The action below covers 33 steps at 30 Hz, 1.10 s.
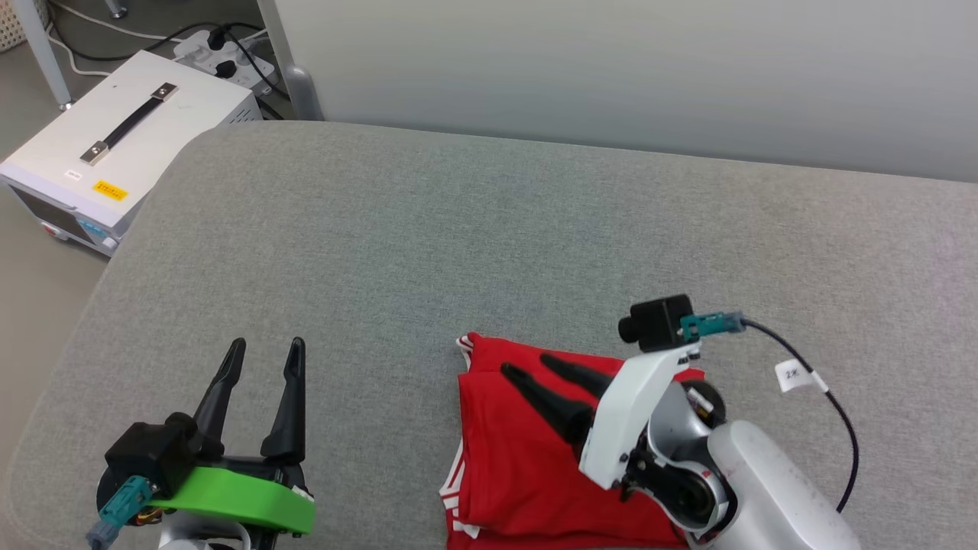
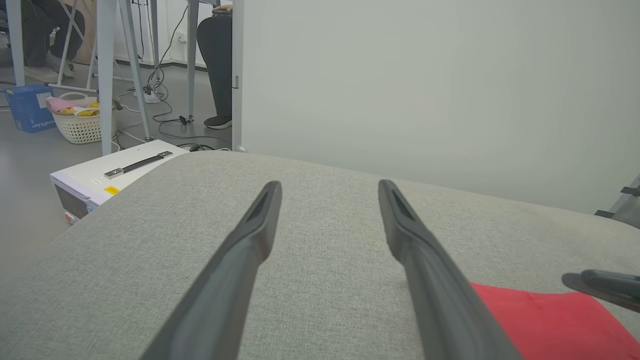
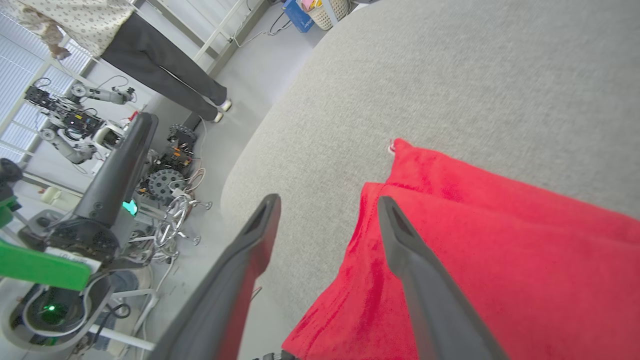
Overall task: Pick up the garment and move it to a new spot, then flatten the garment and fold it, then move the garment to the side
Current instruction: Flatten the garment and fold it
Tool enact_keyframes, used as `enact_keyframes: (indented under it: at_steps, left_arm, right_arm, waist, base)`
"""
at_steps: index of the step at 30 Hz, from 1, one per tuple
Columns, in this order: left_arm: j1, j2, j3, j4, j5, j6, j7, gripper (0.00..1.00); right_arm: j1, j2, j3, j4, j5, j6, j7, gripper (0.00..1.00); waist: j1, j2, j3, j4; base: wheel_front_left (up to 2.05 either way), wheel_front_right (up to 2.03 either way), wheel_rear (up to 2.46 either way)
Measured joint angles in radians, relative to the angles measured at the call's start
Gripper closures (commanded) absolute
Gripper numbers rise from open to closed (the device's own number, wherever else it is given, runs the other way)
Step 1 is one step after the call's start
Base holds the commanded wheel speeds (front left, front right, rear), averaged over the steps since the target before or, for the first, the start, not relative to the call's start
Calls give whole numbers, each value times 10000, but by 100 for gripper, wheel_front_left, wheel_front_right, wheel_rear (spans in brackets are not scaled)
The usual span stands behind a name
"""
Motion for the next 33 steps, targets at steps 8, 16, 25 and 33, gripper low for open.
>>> enact_keyframes:
  at_steps: [8, 16, 25, 33]
  left_arm:
    - [1, -67, 8, -215, 4, 0, 0, 0]
    - [-2, -121, -58, -322, 21, 0, 0, 0]
    - [-3, -184, -46, -481, 127, 0, 2, 0]
    - [8, -199, -46, -656, 244, 0, 0, 0]
  right_arm:
    - [-743, -1384, -794, -1093, -4717, 0, -1055, 0]
    - [-557, -2163, -2646, -1555, -6293, 2, -2872, 0]
    - [1410, -1603, -4870, -2656, -6464, 2, -4667, 0]
    - [2824, -746, -5246, -3007, -6788, 2, -5706, 0]
  waist:
    - [0, 0, 1, -315]
    - [0, 0, 57, -654]
    - [0, 0, 166, -844]
    - [0, 0, 179, -937]
  base:
    - [0, 0, 0]
    - [0, 0, 0]
    - [0, 0, 0]
    - [0, 0, 0]
